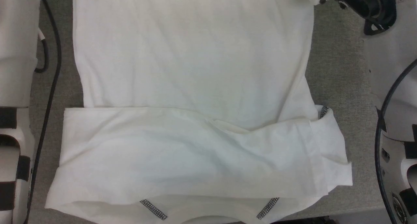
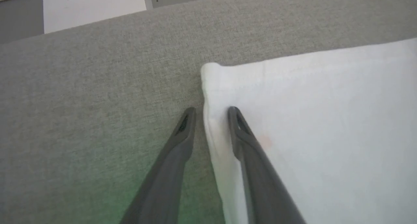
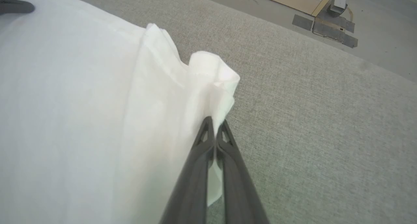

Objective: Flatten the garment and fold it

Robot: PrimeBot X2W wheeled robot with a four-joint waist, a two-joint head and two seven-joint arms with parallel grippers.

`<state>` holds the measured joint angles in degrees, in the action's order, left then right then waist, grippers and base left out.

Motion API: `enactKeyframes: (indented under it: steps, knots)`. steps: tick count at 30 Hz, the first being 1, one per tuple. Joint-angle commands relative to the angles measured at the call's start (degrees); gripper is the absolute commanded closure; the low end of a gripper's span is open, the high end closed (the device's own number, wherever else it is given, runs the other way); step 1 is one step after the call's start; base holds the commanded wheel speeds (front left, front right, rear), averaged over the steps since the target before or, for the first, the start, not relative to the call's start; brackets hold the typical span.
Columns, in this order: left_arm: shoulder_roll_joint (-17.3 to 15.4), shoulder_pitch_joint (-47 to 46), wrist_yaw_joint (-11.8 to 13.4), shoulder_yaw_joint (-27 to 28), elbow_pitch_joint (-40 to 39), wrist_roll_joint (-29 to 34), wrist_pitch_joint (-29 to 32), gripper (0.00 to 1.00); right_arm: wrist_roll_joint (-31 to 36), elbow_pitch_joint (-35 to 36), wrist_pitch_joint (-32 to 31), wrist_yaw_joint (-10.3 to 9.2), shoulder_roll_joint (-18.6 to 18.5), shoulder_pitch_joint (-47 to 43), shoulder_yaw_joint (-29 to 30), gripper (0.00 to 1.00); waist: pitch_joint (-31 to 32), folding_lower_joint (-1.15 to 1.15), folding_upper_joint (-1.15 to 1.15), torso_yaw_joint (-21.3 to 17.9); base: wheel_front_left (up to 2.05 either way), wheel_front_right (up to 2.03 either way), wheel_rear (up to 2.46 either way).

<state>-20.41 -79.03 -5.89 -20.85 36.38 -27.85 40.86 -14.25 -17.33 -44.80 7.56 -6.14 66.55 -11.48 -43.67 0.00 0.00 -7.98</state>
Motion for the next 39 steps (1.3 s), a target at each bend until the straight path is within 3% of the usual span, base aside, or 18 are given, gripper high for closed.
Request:
enactKeyframes:
  steps: [1, 13, 24, 32, 39]
  knots:
    - [-0.13, 1.79, 0.15, -0.37, 1.73, -0.64, 0.86, 1.0, -0.5, 0.42, 0.26, -0.08, -0.28, 0.26, -0.23, 1.0, 0.19, 0.0, 0.0, 0.26, 0.0, 0.0, 0.0]
    - [-0.52, -1.07, 0.16, 2.75, 0.63, -0.97, -16.02, 1.0, 0.87, -1.49, 4.14, -0.08, -2.26, 3.21, 3.16, 1.0, 3.23, 0.0, 0.0, 2.08, 0.0, 0.0, 0.0]
    - [-0.23, -5.98, 1.59, 3.39, 2.56, 2.71, -34.09, 1.0, 5.48, -5.61, 14.81, -0.08, -1.72, 11.7, 7.66, 1.0, 5.58, 0.0, 0.0, 3.01, 0.0, 0.0, 0.0]
    - [1.23, -4.9, -0.31, 2.97, 6.51, 0.46, -39.61, 1.0, 6.2, -8.84, 19.55, -0.08, -1.24, 12.06, 7.78, 1.0, 8.35, 0.0, 0.0, 4.25, 0.0, 0.0, 0.0]
    - [1.53, 4.74, -1.53, -0.06, 5.99, -4.7, -43.7, 1.0, 1.08, -10.36, 20.79, -0.08, -3.22, 3.87, 2.78, 1.0, 15.27, 0.0, 0.0, 6.15, 0.0, 0.0, 0.0]
